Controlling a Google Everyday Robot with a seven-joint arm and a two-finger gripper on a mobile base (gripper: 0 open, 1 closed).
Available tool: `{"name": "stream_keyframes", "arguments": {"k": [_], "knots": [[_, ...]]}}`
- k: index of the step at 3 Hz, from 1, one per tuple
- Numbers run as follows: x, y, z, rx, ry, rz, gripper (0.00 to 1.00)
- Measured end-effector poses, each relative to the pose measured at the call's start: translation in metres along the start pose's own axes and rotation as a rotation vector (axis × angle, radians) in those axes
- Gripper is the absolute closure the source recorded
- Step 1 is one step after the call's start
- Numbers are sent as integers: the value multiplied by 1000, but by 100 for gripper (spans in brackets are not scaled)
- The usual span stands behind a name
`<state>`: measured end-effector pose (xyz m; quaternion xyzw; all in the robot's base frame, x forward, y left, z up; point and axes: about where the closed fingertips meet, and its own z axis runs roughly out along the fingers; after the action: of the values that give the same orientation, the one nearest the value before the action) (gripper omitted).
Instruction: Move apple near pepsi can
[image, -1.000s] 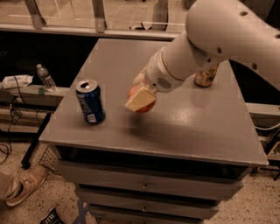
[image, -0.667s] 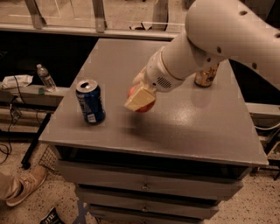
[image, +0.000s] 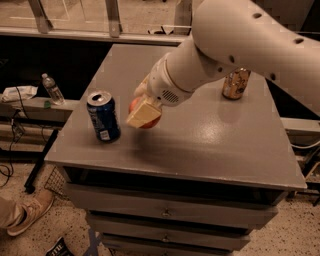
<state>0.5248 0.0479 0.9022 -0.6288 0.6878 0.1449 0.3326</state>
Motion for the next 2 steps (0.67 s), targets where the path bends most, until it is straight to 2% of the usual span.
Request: {"name": "stream_keyframes", "arguments": {"k": [2], "knots": [[-8,2,37,-51,-33,-23,100]]}}
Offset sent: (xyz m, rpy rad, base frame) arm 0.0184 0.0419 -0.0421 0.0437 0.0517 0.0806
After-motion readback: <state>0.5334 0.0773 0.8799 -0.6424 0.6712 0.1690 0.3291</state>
